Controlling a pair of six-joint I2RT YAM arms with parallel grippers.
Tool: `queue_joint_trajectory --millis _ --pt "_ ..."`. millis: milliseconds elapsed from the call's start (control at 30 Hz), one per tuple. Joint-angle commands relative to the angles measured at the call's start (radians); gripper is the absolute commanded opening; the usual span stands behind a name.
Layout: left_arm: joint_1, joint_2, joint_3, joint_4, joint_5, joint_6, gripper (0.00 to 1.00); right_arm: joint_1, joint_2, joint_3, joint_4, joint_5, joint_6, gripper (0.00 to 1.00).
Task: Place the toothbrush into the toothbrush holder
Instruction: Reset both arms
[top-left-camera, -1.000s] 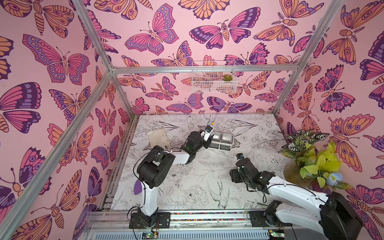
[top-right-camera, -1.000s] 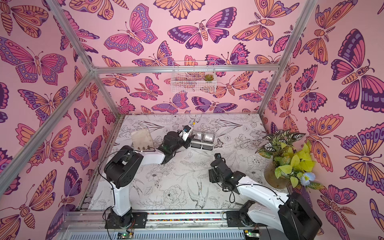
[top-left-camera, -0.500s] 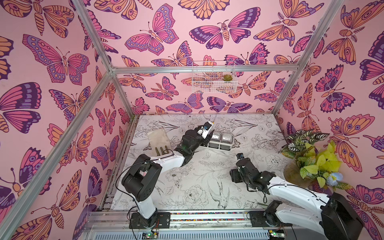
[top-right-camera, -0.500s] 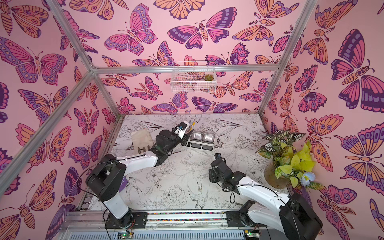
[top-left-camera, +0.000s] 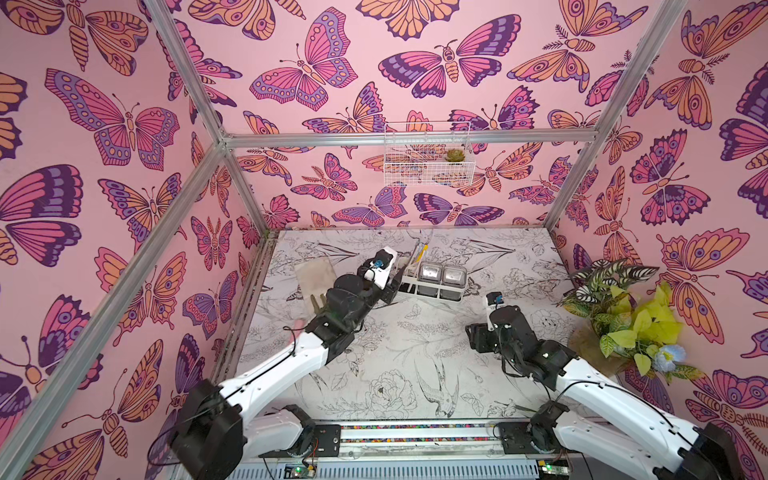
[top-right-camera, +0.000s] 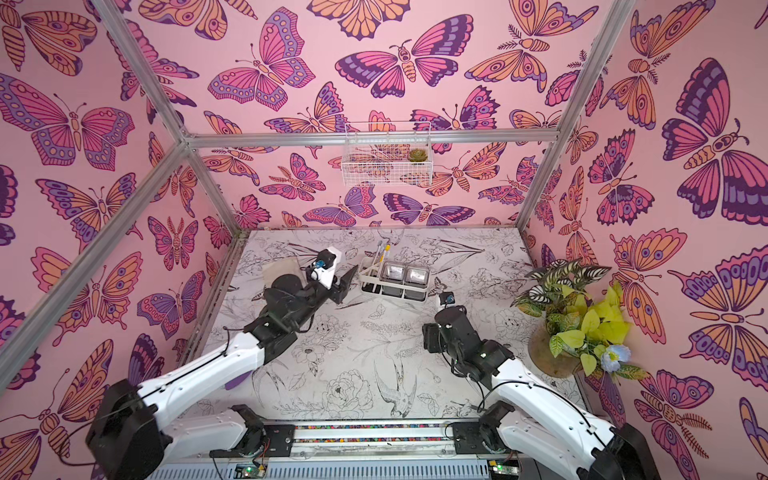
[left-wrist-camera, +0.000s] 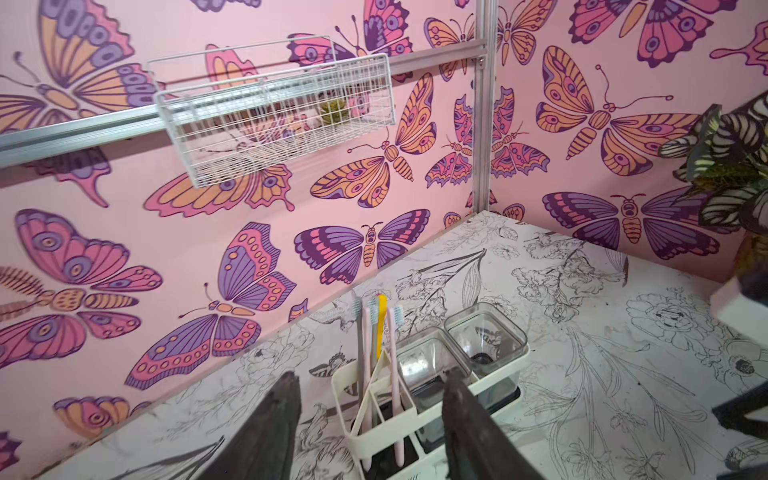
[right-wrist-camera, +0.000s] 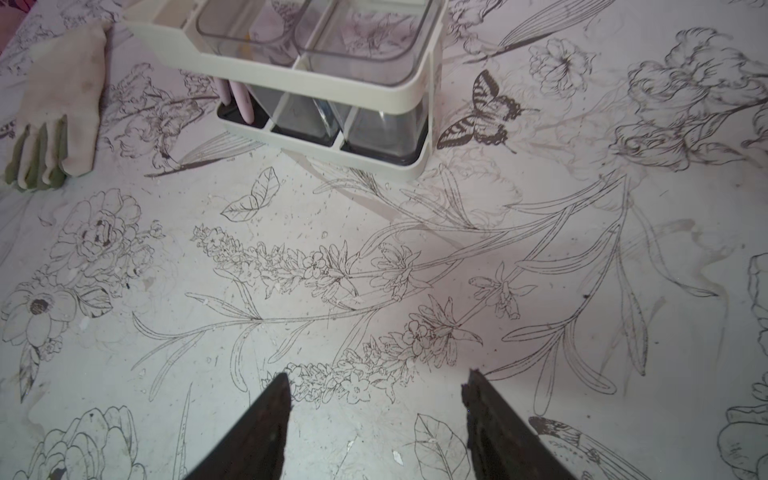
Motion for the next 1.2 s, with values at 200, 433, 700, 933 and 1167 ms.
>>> queue_joint_trajectory --millis 200,433,700,933,1167 --pt "-0.001 -0.183 -0.077 -0.379 -0.200 -0.134 0.60 -0.042 -0.098 0.113 -0.105 0.058 -0.028 0.68" --pt "0.008 -0.229 -0.163 -0.403 -0.266 -0.164 0.71 -0.048 -0.150 0.164 -0.130 0.254 -0.117 0.72" --pt "0.009 -0.272 -0.254 -0.336 -0.362 -0.155 0.99 -0.059 -0.140 0.199 -0.128 0.311 -0.150 0.76" --pt "0.007 -0.373 -0.343 -0.276 -0.474 -0.139 1.00 -0.102 -0.113 0.116 0.091 0.382 -0.271 0.84" --pt "0.007 -0.467 -0.418 -0.207 -0.471 -0.112 1.00 -0.240 0.008 -0.005 0.394 0.363 -0.355 0.86"
